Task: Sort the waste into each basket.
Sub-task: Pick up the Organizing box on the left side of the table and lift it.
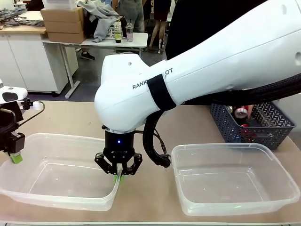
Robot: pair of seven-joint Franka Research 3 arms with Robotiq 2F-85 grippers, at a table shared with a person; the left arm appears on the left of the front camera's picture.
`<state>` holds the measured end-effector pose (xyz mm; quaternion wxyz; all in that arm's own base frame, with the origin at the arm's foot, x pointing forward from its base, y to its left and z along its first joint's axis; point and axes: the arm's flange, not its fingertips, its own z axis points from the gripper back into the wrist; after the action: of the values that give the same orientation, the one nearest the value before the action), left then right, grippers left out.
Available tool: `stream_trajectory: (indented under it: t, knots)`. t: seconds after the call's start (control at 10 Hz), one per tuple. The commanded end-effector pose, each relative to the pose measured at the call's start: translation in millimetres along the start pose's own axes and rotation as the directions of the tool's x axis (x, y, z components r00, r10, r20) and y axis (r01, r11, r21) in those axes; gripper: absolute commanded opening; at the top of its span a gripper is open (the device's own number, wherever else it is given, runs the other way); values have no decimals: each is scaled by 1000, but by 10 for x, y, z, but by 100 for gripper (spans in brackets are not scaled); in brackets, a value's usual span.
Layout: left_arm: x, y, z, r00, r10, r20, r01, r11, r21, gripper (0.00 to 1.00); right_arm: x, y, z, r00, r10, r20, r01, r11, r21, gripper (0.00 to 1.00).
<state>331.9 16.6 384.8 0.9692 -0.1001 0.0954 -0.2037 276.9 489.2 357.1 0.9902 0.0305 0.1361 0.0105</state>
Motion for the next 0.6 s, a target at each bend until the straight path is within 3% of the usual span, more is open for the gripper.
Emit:
stream_trajectory:
  t: [0.0,0.2,0.5]
  knots:
    - [-641,-308,-487,995,34,98,-32,999,-24,0,-41,-58,18,998,-12,61,14,1000,-21,0]
    - [-539,-434,61,993,86,78,-82,995,-48,0,-32,-262,434,999,40,24,-38,998,-58,0]
    - [-9,-485,904,997,26,75,-15,989,-147,0,75,-778,1097,976,202,-87,-210,972,-103,0]
